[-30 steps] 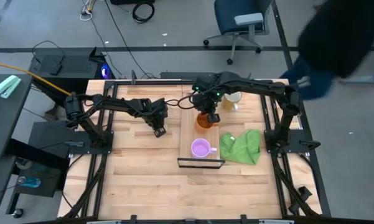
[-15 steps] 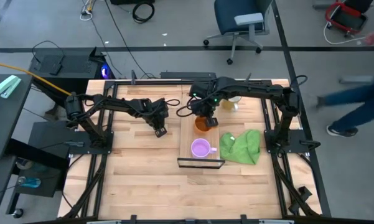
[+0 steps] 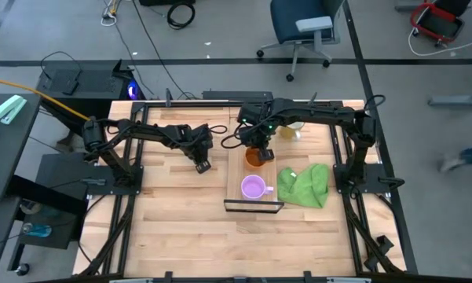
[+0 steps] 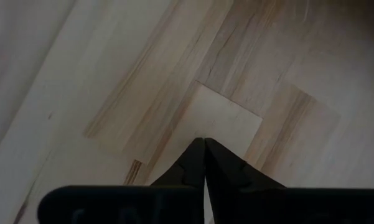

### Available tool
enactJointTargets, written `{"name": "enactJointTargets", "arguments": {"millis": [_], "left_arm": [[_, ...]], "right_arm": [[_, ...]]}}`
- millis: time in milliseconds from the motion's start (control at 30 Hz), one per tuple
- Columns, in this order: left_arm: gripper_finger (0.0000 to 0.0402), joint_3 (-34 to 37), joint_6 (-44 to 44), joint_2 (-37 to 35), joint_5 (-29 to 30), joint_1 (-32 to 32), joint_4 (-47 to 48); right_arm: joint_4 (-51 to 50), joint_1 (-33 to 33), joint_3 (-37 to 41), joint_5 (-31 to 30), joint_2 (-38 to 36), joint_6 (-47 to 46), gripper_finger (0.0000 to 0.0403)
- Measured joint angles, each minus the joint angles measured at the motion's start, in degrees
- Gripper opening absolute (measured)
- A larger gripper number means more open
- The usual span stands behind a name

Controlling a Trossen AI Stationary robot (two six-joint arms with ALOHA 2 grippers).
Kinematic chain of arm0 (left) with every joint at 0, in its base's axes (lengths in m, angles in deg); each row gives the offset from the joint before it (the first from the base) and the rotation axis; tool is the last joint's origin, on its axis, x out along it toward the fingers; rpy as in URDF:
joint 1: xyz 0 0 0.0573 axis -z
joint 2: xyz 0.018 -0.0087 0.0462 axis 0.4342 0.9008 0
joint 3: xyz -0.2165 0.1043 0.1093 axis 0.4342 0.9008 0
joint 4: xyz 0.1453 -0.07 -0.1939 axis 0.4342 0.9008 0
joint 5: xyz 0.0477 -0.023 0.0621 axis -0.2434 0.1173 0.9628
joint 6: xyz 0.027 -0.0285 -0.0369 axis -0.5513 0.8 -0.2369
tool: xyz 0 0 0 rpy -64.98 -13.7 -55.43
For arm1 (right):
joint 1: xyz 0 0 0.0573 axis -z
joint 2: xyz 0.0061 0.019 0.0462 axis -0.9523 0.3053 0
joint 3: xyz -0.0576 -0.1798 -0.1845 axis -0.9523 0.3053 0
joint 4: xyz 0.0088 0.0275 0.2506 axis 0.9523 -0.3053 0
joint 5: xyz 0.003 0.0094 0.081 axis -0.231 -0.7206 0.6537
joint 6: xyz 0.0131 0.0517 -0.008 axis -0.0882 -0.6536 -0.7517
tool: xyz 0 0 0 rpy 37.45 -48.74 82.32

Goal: Stack small to large cups/mugs on shelf
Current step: Put the orange mug on the shelf

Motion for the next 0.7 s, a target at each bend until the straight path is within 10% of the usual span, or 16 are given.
{"name": "enactJointTargets", "arguments": {"millis": [700], "left_arm": [[0.0009,0.00,-0.11,0.00,0.01,-0.04,-0.10]], "right_arm": [[1.16,1.52,-0.09,0.77,2.65,0.49,0.0013]]}}
